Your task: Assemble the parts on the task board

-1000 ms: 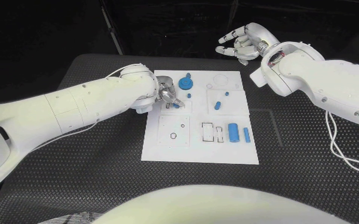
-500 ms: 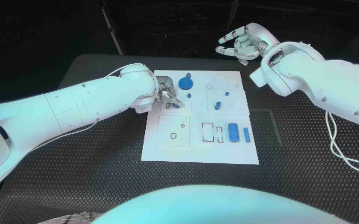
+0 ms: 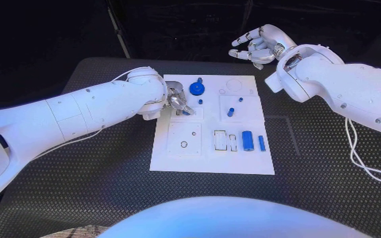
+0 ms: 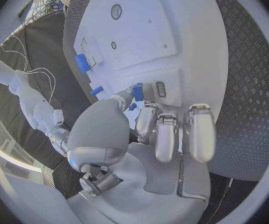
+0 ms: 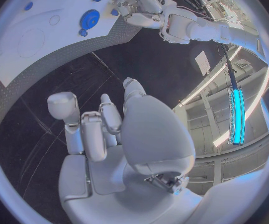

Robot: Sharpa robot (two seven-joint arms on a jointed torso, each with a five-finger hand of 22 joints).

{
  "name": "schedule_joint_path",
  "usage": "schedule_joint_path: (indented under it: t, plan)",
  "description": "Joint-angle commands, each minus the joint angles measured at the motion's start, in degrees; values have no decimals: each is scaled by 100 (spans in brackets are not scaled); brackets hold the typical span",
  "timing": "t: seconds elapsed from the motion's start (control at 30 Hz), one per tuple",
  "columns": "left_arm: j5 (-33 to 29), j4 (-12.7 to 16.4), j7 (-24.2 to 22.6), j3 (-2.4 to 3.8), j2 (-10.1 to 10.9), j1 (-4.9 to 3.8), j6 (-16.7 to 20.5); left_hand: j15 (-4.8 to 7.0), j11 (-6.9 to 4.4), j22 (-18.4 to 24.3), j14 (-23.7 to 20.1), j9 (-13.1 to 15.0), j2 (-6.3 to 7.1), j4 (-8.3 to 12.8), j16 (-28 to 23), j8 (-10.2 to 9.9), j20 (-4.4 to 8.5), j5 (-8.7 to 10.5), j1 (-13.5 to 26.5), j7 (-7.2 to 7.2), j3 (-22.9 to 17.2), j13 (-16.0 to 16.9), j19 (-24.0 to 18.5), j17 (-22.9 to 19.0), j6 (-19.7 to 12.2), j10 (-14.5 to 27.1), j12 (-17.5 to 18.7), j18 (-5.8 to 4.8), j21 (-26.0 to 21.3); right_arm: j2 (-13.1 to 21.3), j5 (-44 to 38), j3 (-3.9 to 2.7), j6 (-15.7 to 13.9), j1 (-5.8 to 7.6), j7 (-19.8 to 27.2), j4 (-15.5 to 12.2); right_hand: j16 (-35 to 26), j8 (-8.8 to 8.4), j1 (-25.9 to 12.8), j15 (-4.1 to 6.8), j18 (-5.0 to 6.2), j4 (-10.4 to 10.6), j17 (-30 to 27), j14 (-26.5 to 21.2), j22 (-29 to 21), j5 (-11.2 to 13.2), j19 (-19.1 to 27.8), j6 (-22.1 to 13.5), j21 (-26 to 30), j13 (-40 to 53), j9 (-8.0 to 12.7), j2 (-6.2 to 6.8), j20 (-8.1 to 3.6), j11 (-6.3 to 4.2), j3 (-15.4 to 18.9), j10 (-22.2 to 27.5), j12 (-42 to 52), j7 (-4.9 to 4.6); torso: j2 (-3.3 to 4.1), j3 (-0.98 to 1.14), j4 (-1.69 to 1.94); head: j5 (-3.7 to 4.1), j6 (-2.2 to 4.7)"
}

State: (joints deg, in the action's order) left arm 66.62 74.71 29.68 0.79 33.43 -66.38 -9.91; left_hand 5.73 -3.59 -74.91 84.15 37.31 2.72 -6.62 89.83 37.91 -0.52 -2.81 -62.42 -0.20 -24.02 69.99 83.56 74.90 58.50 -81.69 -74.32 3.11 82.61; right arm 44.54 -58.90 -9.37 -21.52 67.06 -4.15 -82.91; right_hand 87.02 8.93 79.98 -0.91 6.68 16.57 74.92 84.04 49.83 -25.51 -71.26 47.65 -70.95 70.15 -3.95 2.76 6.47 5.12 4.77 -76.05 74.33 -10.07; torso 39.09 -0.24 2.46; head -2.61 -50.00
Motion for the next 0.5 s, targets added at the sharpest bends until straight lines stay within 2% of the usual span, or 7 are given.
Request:
schedule_joint_path:
  t: [0.03, 0.23, 0.5]
  plan:
    - [-3, -16, 97, -17, 2, 17, -169, 29, -3, -520, 585, 15, -39, -33, 17, 34, 2, -17, 46, 5, -7, 6, 17, 1510, 51, -32, -25, -52, -9, -7, 7, -4, 23, 10, 44, -4, -33, 13, 0, 50, 60, -15, 802, 433, -7, -22, 21, 48, 25, -1, 7, -41, -2, -25, 34, -4, -2, 11, 0, 3, -2, -1, 0]
    - [-3, -59, 98, -17, -27, 15, -157, 22, 6, -522, 585, 33, -38, -191, 17, 30, -3, -7, 329, 15, 228, 8, 16, 1510, 90, -40, -22, -51, -16, -4, 8, -4, 19, 10, 51, -5, -40, 21, -139, 51, 62, 3, 793, 432, -25, -38, 20, 48, 39, -12, 9, -81, -3, -23, 103, -3, 0, 10, 3, 4, 1, -1, 0]
    - [-3, -120, 100, -17, -57, 10, -166, 23, 7, -536, 585, 51, -70, -297, 17, 18, -2, -6, 479, 16, 459, 9, 23, 1510, 105, -39, -17, -53, -14, 1, 8, -4, 16, 10, 49, -6, -44, 24, -240, 49, 62, 0, 788, 432, -34, -159, 20, 45, 48, -26, 10, -110, -2, -21, 175, 6, -2, 8, 2, 3, -1, -2, 0]
